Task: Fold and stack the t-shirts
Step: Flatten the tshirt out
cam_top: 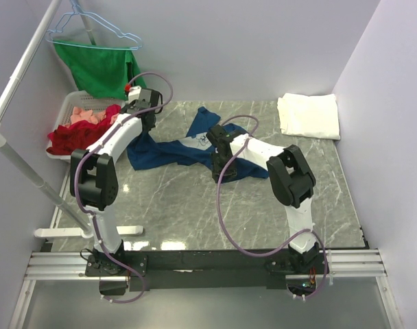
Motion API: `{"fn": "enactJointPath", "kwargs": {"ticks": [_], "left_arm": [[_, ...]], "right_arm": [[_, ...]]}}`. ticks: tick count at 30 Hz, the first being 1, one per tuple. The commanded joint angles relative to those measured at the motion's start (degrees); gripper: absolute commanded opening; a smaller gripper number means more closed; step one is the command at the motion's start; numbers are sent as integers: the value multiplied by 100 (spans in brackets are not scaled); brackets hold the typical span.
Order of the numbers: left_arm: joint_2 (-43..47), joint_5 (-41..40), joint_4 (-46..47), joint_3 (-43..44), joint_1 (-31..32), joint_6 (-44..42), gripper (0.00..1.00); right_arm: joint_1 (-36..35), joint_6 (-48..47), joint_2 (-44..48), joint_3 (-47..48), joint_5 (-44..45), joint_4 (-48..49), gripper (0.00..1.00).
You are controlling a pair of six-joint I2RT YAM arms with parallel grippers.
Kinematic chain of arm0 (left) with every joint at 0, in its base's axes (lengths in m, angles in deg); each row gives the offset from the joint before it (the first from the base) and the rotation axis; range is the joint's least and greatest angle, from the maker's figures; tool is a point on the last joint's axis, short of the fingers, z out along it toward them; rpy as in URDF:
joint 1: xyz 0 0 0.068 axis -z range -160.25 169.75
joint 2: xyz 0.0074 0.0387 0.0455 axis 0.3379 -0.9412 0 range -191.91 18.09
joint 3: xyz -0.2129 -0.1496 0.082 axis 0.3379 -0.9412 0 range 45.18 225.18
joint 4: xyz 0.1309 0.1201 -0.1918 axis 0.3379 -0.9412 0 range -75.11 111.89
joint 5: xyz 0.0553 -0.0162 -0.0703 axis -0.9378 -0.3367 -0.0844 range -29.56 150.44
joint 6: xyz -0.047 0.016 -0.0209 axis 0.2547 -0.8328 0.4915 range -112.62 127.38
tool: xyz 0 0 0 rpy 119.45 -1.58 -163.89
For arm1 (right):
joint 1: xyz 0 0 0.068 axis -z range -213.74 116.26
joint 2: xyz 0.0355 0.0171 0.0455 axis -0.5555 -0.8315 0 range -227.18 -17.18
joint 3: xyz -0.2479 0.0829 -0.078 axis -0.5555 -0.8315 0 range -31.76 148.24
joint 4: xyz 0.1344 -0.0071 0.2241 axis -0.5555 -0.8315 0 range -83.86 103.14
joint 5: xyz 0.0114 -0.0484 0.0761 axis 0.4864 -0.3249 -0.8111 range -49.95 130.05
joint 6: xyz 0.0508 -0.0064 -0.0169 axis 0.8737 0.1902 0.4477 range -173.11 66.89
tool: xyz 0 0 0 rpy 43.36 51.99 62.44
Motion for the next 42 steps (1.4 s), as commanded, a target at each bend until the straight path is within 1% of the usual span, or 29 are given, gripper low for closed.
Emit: {"fn": "enactJointPath", "kwargs": {"ticks": [1, 5, 7, 8, 9, 12, 14, 16, 17, 18, 19, 23, 24, 26, 28, 32, 33, 34, 37, 42], "left_arm": [[288, 73, 153, -70, -72, 75, 1], [314, 126, 179, -105, -107, 84, 1], [314, 135, 188, -140, -116, 84, 1], [323, 144, 179, -140, -116, 84, 1], [341, 153, 197, -166, -125, 84, 1], [376, 179, 214, -210, -142, 92, 1], [393, 188, 232, -254, -143, 92, 1], [402, 205, 232, -254, -151, 101, 1], [411, 205, 232, -254, -151, 92, 1], [411, 214, 223, -254, -151, 92, 1], [420, 214, 214, -246, -151, 92, 1], [499, 232, 136, -149, -151, 66, 1], [525, 232, 92, -114, -151, 66, 1], [630, 232, -22, 26, -151, 49, 1], [745, 223, -102, 141, -151, 31, 1], [1192, 223, -234, 544, -151, -39, 1], [1280, 232, -260, 615, -151, -66, 1], [1368, 240, -269, 685, -151, -92, 1], [1693, 293, -278, 984, -151, -189, 1], [2177, 442, -138, 1503, -151, -478, 1]], "right_arm": [[-75, -72, -101, 333, -55, 168, 53], [-75, -64, -259, 386, 59, 72, 52], [-75, -55, -338, 430, 121, -69, 47], [-92, -46, -374, 430, 234, -113, 43], [-92, -11, -383, 404, 279, -148, 36], [-84, 42, -374, 299, 428, -280, 28], [-84, 68, -322, 229, 552, -351, 25], [-84, 112, -304, 149, 639, -447, 18], [-84, 130, -278, 132, 736, -482, 14], [-84, 156, -251, 97, 797, -517, 3], [-84, 182, -181, 79, 842, -570, 0], [-84, 323, 231, 43, 1280, -781, 0], [-75, 410, 346, 104, 1603, -868, 0], [-40, 481, 750, 236, 1895, -1176, 0], [144, 595, 1170, 473, 2212, -1430, 0], [855, 727, 1778, 921, 2371, -1704, 0], [1014, 745, 1884, 1157, 2380, -1739, 0], [1337, 736, 2068, 1282, 2380, -1765, 0], [1795, 631, 2341, 1818, 2389, -1696, 0], [2026, 368, 2412, 2731, 2371, -1573, 0]]}}
